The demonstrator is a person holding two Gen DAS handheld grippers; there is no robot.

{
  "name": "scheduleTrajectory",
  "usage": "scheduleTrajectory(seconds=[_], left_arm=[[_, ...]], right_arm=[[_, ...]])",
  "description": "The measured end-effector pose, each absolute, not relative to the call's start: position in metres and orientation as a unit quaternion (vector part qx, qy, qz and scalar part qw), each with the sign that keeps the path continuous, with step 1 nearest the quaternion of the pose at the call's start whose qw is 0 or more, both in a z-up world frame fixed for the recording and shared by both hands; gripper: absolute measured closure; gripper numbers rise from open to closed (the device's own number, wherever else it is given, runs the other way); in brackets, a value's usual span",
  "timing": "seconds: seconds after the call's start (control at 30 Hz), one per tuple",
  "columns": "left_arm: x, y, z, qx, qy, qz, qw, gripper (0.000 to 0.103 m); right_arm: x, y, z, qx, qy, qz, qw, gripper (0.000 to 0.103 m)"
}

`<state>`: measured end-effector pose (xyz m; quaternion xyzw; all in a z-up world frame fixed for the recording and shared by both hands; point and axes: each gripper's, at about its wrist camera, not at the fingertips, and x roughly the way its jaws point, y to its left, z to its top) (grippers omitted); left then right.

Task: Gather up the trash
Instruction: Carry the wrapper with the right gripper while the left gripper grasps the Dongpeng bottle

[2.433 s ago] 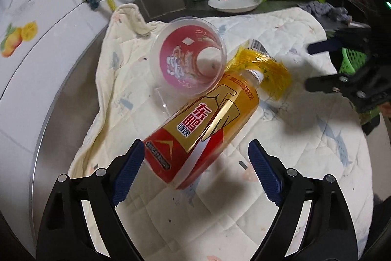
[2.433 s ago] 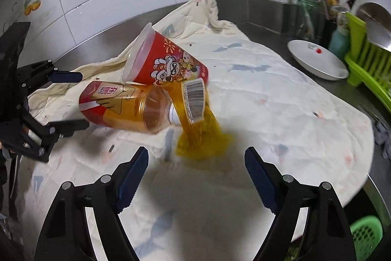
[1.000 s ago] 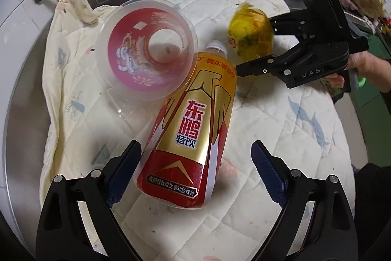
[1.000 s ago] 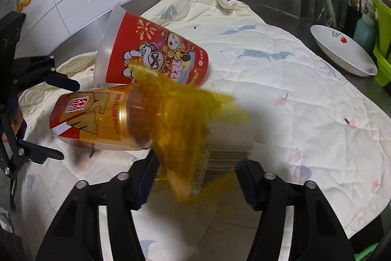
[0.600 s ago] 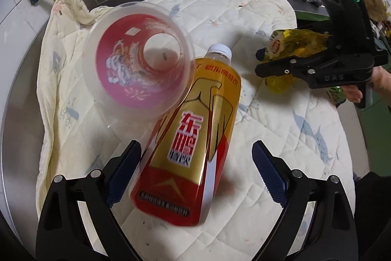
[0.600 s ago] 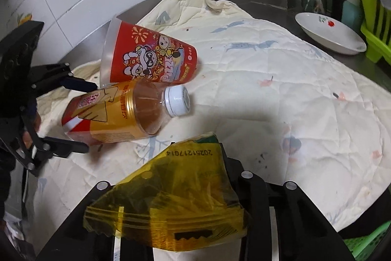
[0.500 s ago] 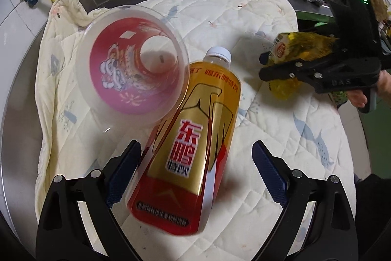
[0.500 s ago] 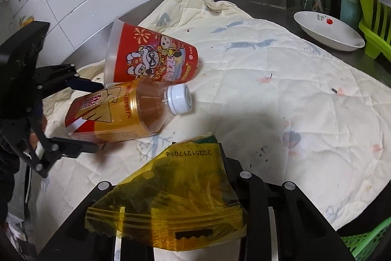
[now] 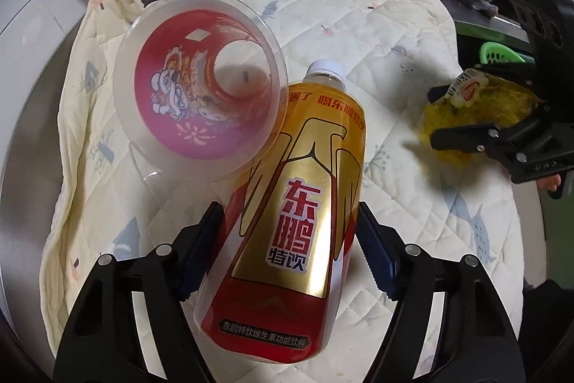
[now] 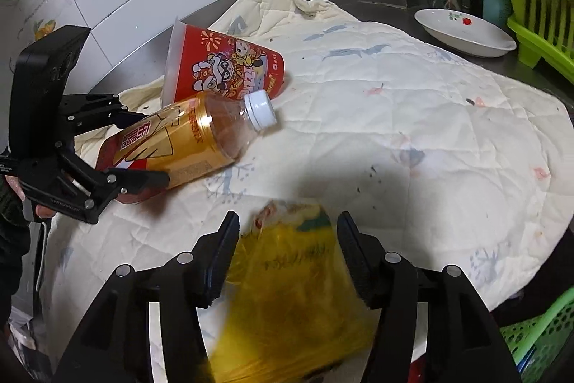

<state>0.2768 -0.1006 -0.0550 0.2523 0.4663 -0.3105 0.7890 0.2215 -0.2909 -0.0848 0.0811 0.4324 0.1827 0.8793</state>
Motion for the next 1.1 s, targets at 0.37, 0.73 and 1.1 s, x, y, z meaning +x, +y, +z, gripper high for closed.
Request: scheduleTrajectory(seconds=[0.37,0.73,1.1], left_arm=[[0.257,-0.095,-0.051,0.234,0.456,-0.283,0.811,0.034],[0.226,-0.087,-0.047,0.2,0.455,-0.272,0.824,0.038],[0.185,-0.094,-0.026,0.182,0.429,-0.293,0.835,0.039]], right_arm=[[0.187,-0.29,-0.081,0.096,0.417,0.179,0.886,0.063],[0.148,-0.31,-0.057,0.124,0.385,0.155,0.901,0.066],[0.074,-0.403,-0.049,0.137,0.379,0.021,0.915,0.066]])
